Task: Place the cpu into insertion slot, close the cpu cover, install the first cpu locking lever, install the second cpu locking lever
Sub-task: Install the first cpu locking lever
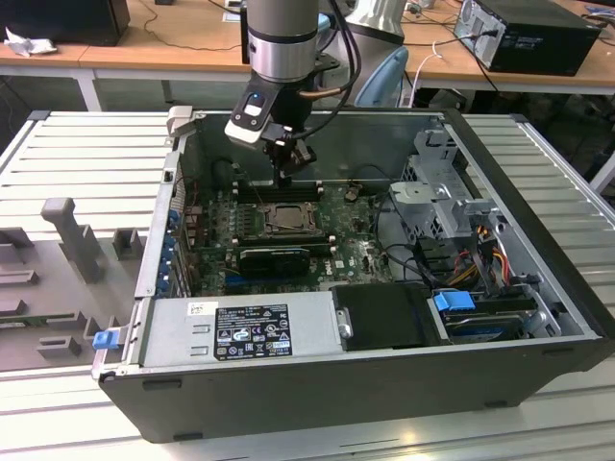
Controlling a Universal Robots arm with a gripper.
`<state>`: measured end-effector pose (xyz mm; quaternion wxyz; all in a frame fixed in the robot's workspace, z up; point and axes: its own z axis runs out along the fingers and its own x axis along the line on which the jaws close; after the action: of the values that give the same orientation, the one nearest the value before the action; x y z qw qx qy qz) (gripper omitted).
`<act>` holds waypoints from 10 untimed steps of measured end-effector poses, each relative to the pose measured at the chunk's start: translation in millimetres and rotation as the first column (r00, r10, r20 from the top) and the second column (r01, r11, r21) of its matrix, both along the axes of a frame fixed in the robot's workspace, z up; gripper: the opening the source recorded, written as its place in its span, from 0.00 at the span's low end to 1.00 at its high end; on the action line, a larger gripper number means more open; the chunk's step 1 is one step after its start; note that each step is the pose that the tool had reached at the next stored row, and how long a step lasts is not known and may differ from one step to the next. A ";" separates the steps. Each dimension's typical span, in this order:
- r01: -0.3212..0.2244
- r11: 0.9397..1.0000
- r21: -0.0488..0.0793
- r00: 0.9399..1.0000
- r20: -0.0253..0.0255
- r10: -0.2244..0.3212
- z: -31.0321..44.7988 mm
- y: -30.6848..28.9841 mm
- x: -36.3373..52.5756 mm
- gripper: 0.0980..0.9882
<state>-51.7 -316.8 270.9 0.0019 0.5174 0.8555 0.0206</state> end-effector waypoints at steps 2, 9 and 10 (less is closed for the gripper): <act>-0.015 1.000 0.000 1.000 0.000 0.015 0.0 0.0 0.0 0.01; -0.044 0.999 0.000 0.999 0.000 0.044 0.0 0.0 0.0 0.01; -0.048 0.999 0.000 0.999 0.000 0.048 0.0 0.0 0.0 0.01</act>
<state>-51.7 -316.8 270.9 0.0014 0.4968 0.8676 0.0207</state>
